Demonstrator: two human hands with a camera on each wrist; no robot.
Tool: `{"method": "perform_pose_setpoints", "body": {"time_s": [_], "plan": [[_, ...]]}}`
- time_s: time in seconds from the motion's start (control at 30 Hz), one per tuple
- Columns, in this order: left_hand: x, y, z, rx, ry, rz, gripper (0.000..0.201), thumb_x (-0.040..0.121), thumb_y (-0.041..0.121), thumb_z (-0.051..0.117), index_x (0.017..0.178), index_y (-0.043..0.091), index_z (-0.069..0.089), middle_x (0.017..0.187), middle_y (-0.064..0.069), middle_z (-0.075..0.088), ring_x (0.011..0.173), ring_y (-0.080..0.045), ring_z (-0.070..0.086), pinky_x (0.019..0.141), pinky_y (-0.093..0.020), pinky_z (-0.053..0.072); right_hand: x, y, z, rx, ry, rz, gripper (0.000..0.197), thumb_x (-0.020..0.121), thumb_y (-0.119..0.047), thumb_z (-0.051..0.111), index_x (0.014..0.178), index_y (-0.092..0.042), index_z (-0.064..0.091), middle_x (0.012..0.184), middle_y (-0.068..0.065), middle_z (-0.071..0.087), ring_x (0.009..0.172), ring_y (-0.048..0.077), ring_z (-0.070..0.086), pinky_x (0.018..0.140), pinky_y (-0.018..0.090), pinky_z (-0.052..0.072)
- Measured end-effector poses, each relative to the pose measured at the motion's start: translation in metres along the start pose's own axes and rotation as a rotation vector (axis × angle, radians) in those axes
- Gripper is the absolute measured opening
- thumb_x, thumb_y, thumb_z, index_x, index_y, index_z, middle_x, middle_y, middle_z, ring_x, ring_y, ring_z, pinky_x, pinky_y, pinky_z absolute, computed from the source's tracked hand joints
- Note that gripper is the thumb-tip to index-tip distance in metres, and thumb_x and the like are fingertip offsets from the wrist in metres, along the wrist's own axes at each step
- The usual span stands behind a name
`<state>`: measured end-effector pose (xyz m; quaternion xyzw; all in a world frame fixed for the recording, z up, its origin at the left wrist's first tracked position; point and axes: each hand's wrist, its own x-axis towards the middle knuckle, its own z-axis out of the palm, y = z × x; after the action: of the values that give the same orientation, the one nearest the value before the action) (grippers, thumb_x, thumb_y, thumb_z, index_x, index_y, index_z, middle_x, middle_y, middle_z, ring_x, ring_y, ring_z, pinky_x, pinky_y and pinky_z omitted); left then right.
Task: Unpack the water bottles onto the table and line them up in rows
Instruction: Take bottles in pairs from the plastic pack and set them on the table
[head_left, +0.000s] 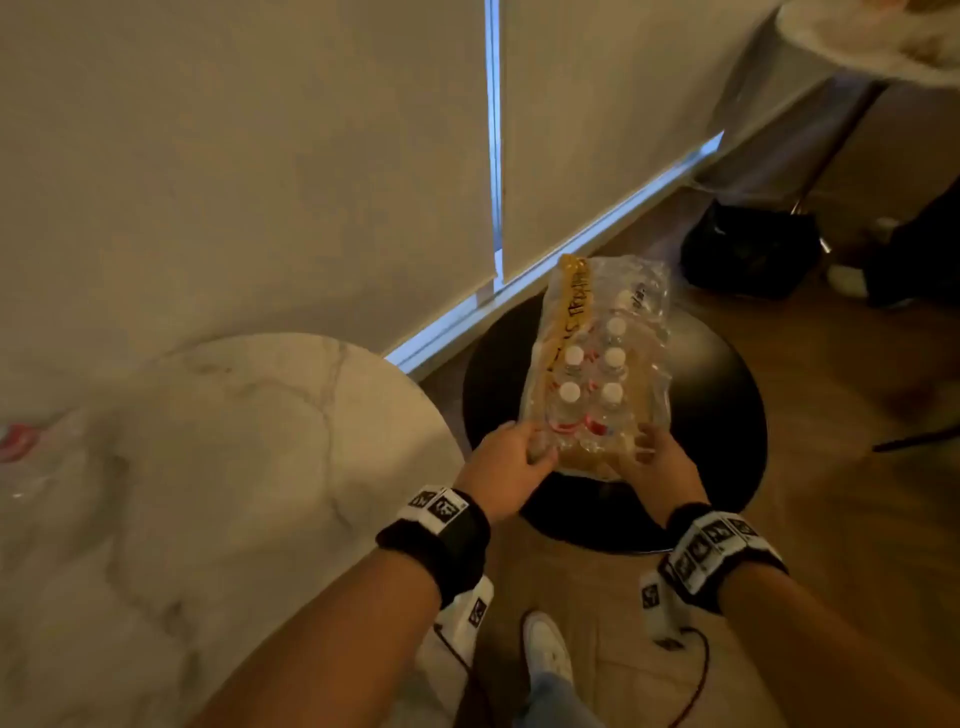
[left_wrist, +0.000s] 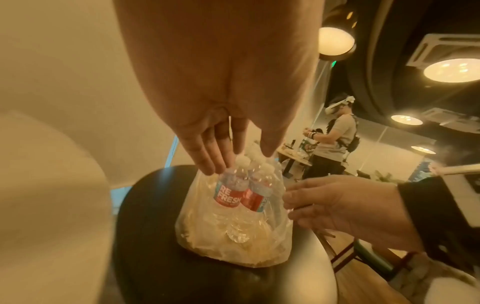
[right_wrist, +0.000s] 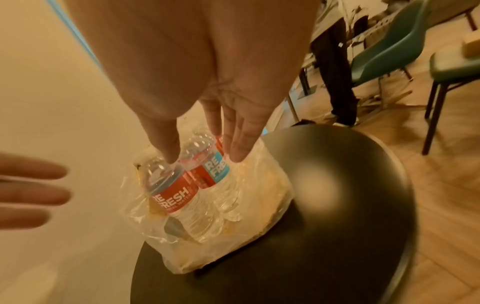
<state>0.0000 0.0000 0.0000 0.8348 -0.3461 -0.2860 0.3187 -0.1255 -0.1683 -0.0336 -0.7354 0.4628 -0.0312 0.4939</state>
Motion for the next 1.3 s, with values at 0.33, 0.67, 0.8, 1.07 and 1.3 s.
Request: {"method": "perform_pose_setpoints", "body": {"time_s": [0.33,0.67,0.8,1.07,1.3], "plan": [[0.135,-0.041,0.085,-0.079,0.159,-0.212,0.091,0.065,0.048,0.081,0.141,0.025,0.036,0.148,-0.005,0.044,0.135,-0.025,0.045,0.110,-0.046,0.044,0.102,0.010,0.038,-0.022,0.025,-0.017,0.062,0.079,-0.036,0.077,0.131,-0.021,0.048,0.126,0.004,0.060,0.113,0.020,0.056,0.094,0.027,0.040],[0.061,-0.006,0.018,-0.120,0.162,-0.116,0.064,0.076,0.055,0.077,0.127,0.031,0.047,0.121,0.007,0.065,0.109,-0.014,0.063,0.093,-0.040,0.054,0.045,-0.048,0.009,-0.181,-0.073,-0.212,0.063,0.077,-0.043,0.077,0.131,-0.028,0.049,0.126,0.002,0.063,0.117,0.025,0.058,0.099,0.045,0.048],[-0.001,-0.002,-0.036,-0.178,0.258,-0.108,0.055,0.074,0.054,0.079,0.118,0.032,0.053,0.113,0.012,0.067,0.102,-0.005,0.064,0.088,-0.031,0.055,-0.004,-0.095,0.016,-0.288,-0.052,-0.450,0.043,0.076,-0.046,0.077,0.108,-0.046,0.049,0.111,-0.003,0.065,0.105,0.019,0.060,0.096,0.041,0.049],[-0.154,-0.105,-0.127,-0.171,0.523,-0.326,0.049,0.072,0.047,0.083,0.110,0.031,0.058,0.104,0.008,0.071,0.093,-0.011,0.068,0.082,-0.039,0.058,-0.102,-0.156,0.160,-0.286,-0.436,-0.496,0.056,0.071,-0.038,0.081,0.119,-0.026,0.055,0.113,0.000,0.069,0.103,0.021,0.064,0.079,0.028,0.047],[-0.271,-0.226,-0.184,-0.146,0.659,-0.596,0.050,0.072,0.035,0.086,0.110,0.023,0.057,0.101,0.003,0.070,0.091,-0.021,0.067,0.081,-0.045,0.057,-0.186,-0.165,0.339,-0.302,-0.678,-0.507,0.062,0.069,-0.037,0.080,0.123,-0.023,0.055,0.116,0.002,0.067,0.104,0.024,0.063,0.088,0.038,0.052]]}}
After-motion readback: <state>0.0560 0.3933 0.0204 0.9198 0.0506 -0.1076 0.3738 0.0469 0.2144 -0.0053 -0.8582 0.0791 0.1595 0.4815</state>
